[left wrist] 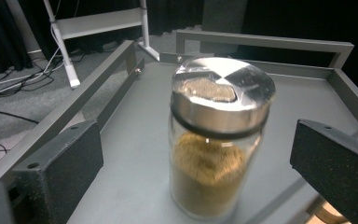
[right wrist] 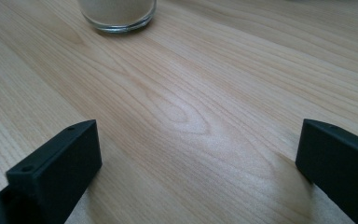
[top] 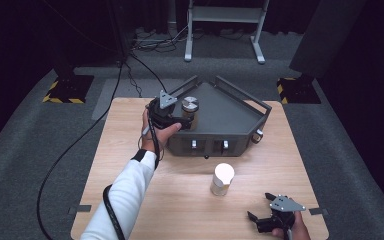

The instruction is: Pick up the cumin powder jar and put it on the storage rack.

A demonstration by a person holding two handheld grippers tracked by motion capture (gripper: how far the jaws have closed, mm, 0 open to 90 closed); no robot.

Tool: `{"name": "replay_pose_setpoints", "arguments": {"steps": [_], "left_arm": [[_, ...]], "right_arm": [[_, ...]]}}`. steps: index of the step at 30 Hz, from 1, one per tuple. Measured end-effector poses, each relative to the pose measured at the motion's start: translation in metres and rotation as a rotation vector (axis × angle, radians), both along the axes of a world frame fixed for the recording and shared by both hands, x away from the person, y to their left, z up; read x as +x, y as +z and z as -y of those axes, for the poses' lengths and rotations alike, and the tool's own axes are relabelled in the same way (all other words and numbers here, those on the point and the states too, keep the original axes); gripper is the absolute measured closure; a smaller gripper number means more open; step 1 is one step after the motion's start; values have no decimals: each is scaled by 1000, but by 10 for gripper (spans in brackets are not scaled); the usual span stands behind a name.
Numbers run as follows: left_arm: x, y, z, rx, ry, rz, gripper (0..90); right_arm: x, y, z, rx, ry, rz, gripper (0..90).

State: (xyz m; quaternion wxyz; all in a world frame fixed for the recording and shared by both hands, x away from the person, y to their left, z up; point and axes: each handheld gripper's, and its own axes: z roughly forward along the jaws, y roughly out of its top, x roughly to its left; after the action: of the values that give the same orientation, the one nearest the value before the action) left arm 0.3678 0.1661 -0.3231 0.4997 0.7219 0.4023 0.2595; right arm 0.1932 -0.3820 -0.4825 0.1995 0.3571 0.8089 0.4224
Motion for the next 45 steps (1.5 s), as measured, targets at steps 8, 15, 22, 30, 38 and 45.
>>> {"name": "replay_pose_setpoints", "arguments": {"steps": [8,15,22,30,38,45], "left_arm": [[-21,-3,-10,20,-29,19,21],[-36,-10,-17,31,-64,25,21],[-54,-17,-24,53,-78,51,21],[-74,-33,-36,58,-105,42,21],[-94,-58,-41,66,-125,39,21],[-106,-81,-44,55,-143,16,21]], "right_arm": [[0,0,0,1,0,0,0],[0,0,0,1,0,0,0],[0,0,0,0,0,0,0],[0,0,0,0,0,-1,0],[0,0,0,0,3,0,0],[0,0,0,0,3,0,0]]}}
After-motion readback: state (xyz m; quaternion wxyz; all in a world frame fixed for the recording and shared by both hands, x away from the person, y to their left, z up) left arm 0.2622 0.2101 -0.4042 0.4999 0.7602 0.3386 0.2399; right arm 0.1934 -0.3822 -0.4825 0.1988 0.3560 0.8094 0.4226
